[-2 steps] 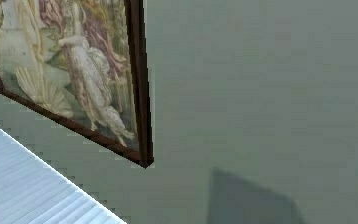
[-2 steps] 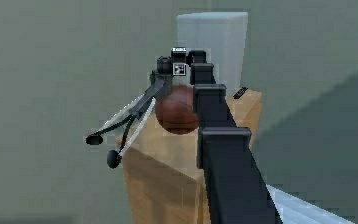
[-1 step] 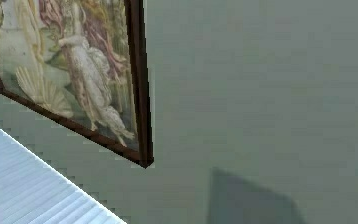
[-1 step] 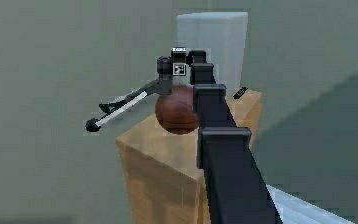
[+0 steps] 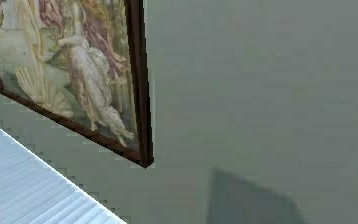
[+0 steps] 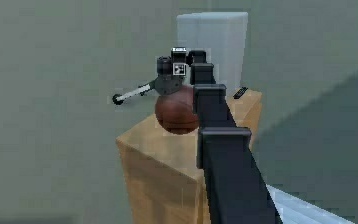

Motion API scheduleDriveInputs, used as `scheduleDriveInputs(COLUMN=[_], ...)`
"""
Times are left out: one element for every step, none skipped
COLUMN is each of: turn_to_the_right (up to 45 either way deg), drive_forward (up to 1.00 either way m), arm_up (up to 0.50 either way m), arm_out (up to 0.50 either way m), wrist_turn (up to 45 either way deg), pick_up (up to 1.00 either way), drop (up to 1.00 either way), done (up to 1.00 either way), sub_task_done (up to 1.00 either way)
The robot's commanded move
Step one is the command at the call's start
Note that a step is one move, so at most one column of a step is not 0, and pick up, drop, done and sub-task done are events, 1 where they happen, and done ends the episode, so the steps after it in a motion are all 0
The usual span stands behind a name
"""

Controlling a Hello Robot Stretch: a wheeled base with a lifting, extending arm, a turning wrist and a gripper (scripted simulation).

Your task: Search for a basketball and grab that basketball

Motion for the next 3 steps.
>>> scheduleDriveInputs(turn_to_the_right=[0.0,0.0,0.0], drive_forward=[0.0,0.0,0.0], arm_up=[0.0,0.0,-0.12], arm_out=[0.0,0.0,0.0], wrist_turn=[45.0,9.0,0.0], pick_up=[0.0,0.0,0.0], drop=[0.0,0.0,0.0], done=[0.0,0.0,0.0], sub_task_done=[0.0,0.0,0.0])
